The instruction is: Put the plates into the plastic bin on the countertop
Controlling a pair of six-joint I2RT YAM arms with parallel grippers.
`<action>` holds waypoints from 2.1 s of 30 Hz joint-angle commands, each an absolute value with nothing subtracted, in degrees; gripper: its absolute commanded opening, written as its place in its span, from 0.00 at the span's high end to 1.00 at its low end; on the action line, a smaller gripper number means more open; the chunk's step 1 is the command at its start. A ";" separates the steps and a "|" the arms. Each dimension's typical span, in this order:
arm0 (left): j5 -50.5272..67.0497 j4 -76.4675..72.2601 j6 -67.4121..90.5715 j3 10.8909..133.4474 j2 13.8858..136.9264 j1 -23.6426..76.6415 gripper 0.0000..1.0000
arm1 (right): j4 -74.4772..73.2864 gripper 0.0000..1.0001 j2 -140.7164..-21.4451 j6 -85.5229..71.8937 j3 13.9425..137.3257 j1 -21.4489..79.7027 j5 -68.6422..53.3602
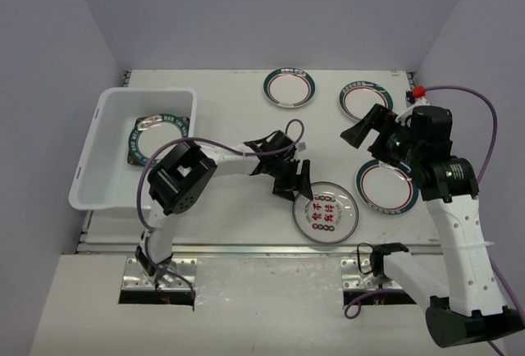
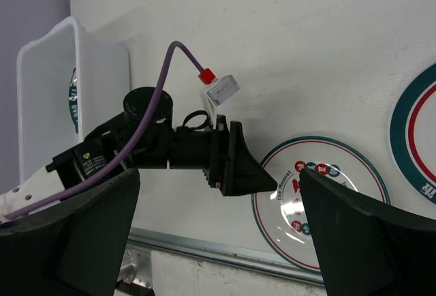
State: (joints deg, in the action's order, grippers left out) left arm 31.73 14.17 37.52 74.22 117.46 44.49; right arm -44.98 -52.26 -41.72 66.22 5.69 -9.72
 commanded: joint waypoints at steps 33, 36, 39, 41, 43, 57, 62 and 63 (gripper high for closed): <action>-3.14 41.17 43.58 75.85 73.08 -17.01 1.00 | -40.07 0.01 -59.03 -37.47 72.59 5.45 -10.91; -0.98 37.65 43.78 71.34 71.24 -24.86 1.00 | -39.22 0.01 -59.37 -37.07 71.87 5.45 -12.36; 2.31 36.74 42.87 70.86 72.78 -27.65 1.00 | -39.20 0.01 -59.59 -35.49 71.43 5.45 -12.48; 2.99 36.33 42.91 70.14 74.16 -27.69 1.00 | -39.20 0.01 -59.54 -35.07 71.03 5.45 -12.39; 5.55 33.04 43.45 66.84 75.63 -27.95 1.00 | -38.95 0.01 -59.68 -35.11 70.28 5.45 -13.04; 9.83 30.19 43.03 65.06 83.63 -23.86 0.00 | -33.53 0.01 -64.18 -35.93 66.00 5.45 -21.50; 3.42 41.58 37.75 72.25 88.53 -19.16 0.00 | -24.14 0.01 -73.46 -40.34 59.28 5.48 -28.60; 2.38 42.68 37.29 72.34 87.18 -19.07 0.00 | -22.99 0.01 -75.97 -42.04 59.59 5.74 -29.01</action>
